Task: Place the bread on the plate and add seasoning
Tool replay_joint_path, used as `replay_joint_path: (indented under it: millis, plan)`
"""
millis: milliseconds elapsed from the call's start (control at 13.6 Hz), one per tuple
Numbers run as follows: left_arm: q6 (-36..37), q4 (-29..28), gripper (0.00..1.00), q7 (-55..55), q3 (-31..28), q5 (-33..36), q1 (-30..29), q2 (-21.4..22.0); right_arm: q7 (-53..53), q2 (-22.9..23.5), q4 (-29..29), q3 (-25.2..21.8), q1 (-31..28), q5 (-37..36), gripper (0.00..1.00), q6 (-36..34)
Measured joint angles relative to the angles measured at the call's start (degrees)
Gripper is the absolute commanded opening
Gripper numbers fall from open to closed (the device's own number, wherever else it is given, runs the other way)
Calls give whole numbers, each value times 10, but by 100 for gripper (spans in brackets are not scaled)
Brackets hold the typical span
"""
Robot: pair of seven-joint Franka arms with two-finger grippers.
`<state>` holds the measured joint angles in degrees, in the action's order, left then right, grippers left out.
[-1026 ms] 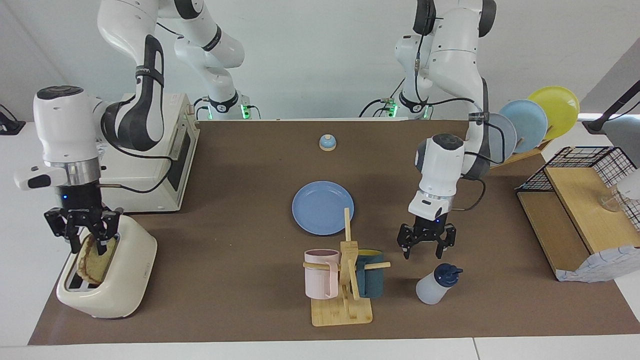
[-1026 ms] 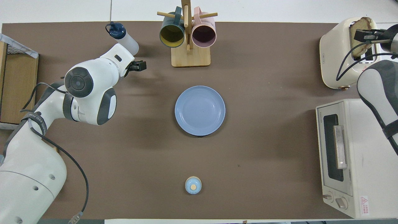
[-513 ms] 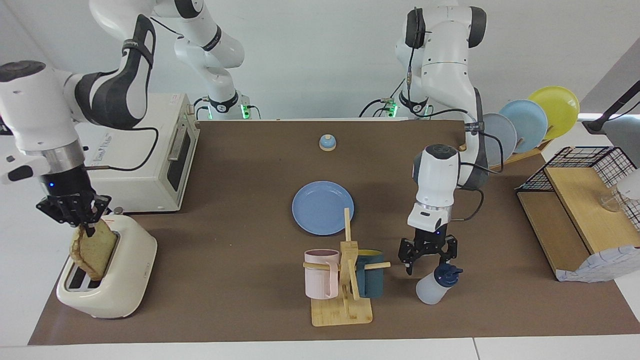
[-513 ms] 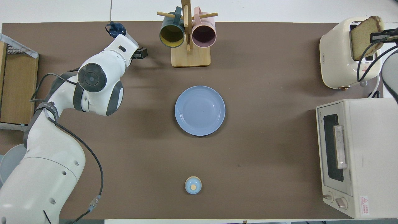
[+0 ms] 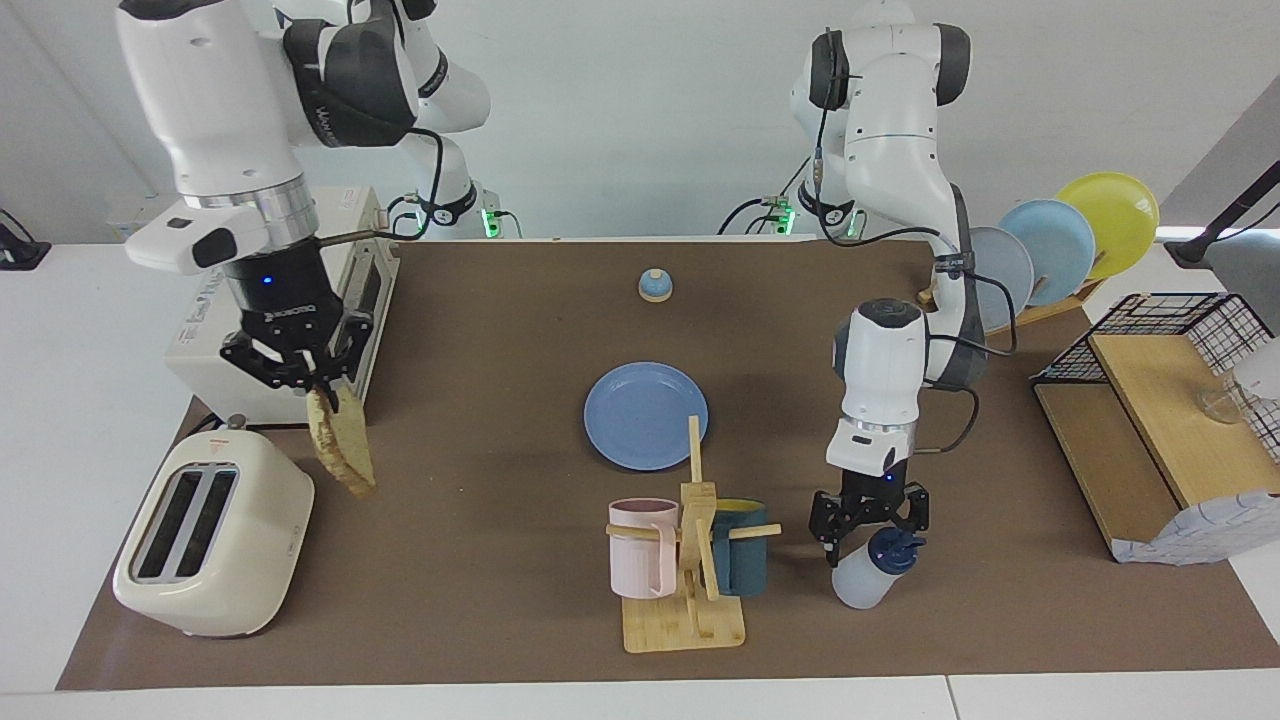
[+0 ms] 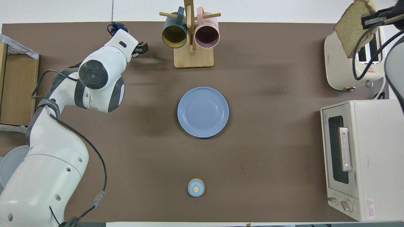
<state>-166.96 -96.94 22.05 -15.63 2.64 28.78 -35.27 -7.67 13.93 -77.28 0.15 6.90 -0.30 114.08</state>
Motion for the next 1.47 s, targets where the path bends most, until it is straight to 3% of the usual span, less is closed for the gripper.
replay_joint_path:
  millis: [293, 440, 587, 806, 1026, 1173, 1466]
  plan:
    - [0, 12, 100, 1, -1, 0, 0, -11, 108, -22, -53, 9, 43, 11, 0, -14]
    - [0, 18, 100, 2, -1, 0, 0, -15, 119, -41, -96, 9, 50, 104, 0, -9]
    - [0, 20, 100, 3, -2, 0, -2, -16, 131, -49, -132, 9, 53, 172, 0, 25]
    - [0, 26, 100, 3, -2, 0, -7, -20, 175, -41, -175, 9, 86, 218, 0, 86]
    - [-2, 38, 100, 10, -1, 0, -7, -37, 291, -25, -216, 11, 172, 219, 0, 200]
    - [-5, 44, 100, 13, -1, 0, -7, -43, 314, -15, -237, 11, 209, 219, 0, 241]
    - [-6, 48, 100, 14, -1, 0, -7, -44, 315, -14, -300, 10, 220, 220, 0, 305]
